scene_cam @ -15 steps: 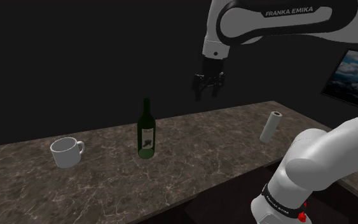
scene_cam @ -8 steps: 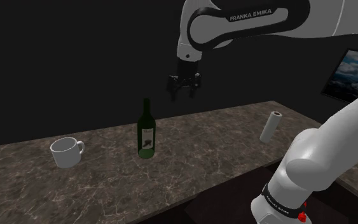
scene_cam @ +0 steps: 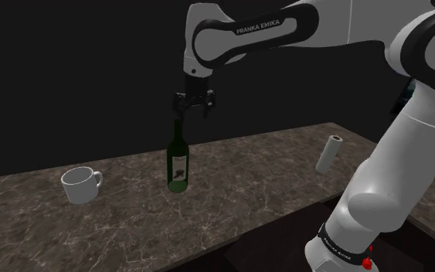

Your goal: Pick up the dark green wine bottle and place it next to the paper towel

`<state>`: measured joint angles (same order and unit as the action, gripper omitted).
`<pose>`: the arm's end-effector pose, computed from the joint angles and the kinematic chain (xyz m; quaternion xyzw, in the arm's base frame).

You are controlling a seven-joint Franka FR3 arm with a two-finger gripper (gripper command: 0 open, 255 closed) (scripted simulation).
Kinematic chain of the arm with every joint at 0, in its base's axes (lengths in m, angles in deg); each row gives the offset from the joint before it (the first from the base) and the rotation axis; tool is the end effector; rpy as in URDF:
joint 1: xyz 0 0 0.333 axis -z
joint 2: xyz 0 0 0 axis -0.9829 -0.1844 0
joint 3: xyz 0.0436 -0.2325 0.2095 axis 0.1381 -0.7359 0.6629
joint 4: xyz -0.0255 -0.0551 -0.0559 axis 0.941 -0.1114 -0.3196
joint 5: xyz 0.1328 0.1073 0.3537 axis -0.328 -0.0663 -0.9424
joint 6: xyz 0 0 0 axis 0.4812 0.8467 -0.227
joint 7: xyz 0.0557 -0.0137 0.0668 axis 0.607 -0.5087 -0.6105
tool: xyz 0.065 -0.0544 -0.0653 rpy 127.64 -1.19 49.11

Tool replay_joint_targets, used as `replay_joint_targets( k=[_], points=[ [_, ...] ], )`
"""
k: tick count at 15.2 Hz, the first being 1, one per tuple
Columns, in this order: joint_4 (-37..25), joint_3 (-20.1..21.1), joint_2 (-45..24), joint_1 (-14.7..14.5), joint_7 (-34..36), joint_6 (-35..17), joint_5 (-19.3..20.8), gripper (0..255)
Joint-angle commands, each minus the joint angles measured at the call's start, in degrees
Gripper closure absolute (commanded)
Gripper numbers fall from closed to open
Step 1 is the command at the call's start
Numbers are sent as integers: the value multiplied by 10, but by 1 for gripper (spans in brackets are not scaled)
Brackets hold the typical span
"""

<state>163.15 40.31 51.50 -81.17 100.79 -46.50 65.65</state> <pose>0.5274 0.1604 0.5071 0.9942 -0.1018 0.0358 0.0028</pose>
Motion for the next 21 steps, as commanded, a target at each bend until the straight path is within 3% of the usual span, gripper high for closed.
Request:
replay_joint_targets(
  k=[1, 4, 11, 19, 20, 21],
  points=[
    [-39, 7, -42, -5, 19, -7, 15, 0],
    [-87, 12, -89, -13, 40, -9, 34, 0],
    [-51, 10, -107, -13, 44, -63, 41, 0],
    [-51, 10, -107, -13, 44, -63, 41, 0],
    [-51, 10, -107, -13, 44, -63, 41, 255],
    [-51, 10, -107, -13, 44, -63, 41, 255]
  ],
)
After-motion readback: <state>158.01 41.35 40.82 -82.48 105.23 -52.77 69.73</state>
